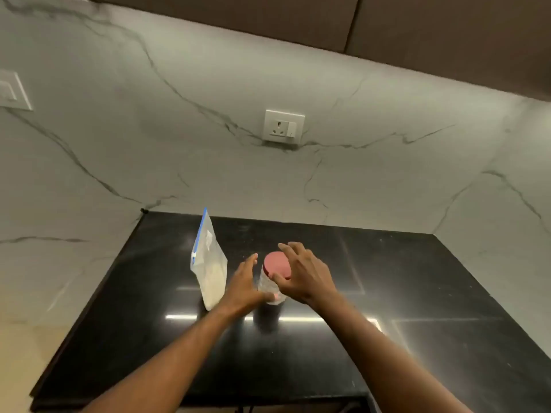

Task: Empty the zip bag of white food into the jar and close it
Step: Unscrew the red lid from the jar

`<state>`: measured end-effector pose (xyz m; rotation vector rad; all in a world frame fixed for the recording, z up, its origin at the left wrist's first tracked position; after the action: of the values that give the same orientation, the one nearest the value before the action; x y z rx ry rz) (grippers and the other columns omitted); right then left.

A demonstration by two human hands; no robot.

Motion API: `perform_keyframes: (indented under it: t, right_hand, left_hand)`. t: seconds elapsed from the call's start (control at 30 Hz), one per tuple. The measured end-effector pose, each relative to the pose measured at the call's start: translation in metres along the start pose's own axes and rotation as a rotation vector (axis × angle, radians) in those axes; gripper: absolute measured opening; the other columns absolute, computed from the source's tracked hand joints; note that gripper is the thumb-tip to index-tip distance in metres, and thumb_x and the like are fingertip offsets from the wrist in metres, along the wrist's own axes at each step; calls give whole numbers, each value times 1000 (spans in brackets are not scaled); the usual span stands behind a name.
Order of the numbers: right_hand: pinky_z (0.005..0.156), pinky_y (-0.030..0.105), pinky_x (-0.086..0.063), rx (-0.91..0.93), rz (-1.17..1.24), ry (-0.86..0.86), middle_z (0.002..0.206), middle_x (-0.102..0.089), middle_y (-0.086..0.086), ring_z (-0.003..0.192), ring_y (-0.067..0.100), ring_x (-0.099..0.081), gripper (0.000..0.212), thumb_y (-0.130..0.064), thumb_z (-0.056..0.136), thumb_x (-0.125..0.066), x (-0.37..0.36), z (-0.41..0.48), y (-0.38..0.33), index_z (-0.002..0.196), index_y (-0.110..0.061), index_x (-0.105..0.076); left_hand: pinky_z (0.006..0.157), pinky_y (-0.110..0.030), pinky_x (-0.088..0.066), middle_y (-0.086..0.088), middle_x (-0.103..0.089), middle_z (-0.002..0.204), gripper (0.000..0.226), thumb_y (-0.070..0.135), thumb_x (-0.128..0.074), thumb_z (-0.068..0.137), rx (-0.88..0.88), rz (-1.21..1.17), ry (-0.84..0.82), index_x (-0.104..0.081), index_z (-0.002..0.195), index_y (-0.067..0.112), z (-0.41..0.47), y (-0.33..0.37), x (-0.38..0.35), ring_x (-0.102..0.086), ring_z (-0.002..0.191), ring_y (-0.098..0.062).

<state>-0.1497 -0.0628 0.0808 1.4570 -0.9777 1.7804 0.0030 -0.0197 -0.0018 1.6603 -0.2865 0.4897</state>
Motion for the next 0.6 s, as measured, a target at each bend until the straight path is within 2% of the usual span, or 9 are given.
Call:
perform_keyframes:
  t: [0.07,0.13,0.23,0.3,0.37,0.43,0.53,0.6]
  right_hand:
    - [94,45,-57,-5,-43,-19,155,-47,4,127,28,-60,87,-72,87,-54,-10,15,9,158,-25,-36]
    - [83,41,-56,-15,-109,-70,145,-55,4,115,29,-67,88,-80,85,-47,-22,25,15,154,-26,-41]
    - [72,35,-51,18,-187,-110,137,-58,7,100,29,-70,90,-86,84,-43,-33,40,19,150,-24,-44]
    - [72,36,-51,26,-220,-140,139,-55,11,100,31,-71,92,-86,83,-45,-32,49,20,150,-22,-44]
    - [68,34,-48,42,-225,-178,136,-54,12,93,29,-69,84,-82,82,-50,-30,58,19,139,-20,-54]
    - [66,32,-48,65,-188,-227,130,-54,10,87,25,-66,74,-77,80,-58,-26,65,18,130,-22,-59]
    - [74,31,-56,115,-104,-339,128,-51,5,93,21,-62,73,-66,76,-73,-16,73,20,136,-27,-55]
    - [82,33,-58,211,-90,-419,132,-48,3,102,22,-59,78,-52,76,-82,-11,78,21,144,-31,-49]
  left_hand:
    - [123,-50,-34,-4,-21,174,132,56,-90,64,32,-28,-18,-13,167,26,12,-5,-15,-29,158,-31]
    - [119,-46,-41,-4,-31,169,136,66,-88,57,48,-49,-25,-18,166,26,18,-10,-30,-39,153,-29]
    - [101,-24,-52,9,-57,143,120,78,-87,54,31,-116,72,-36,153,33,32,-17,-49,-60,130,-15]
    - [87,-11,-50,22,-61,124,112,85,-83,51,4,-114,126,-44,145,38,35,-16,-53,-65,112,-4]
    - [80,-10,-52,29,-63,115,99,79,-86,54,3,-59,166,-48,138,43,38,-20,-55,-66,101,3]
    - [79,-14,-56,29,-69,108,86,66,-90,57,13,-8,177,-50,131,52,42,-25,-53,-68,97,6]
    - [81,-14,-58,32,-71,108,81,64,-92,59,30,-7,156,-51,129,56,44,-29,-48,-68,100,11]
    - [76,-3,-52,40,-66,109,82,71,-90,56,24,13,141,-46,125,66,45,-29,-45,-64,103,17]
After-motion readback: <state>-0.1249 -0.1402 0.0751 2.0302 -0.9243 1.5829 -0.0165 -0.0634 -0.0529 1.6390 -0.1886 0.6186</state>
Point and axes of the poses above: each hand's wrist, its own z-axis towards the middle knuckle, its own x-axis out of the back of the hand, y = z × x, the point moved 2 cm from there along z, towards the middle knuckle
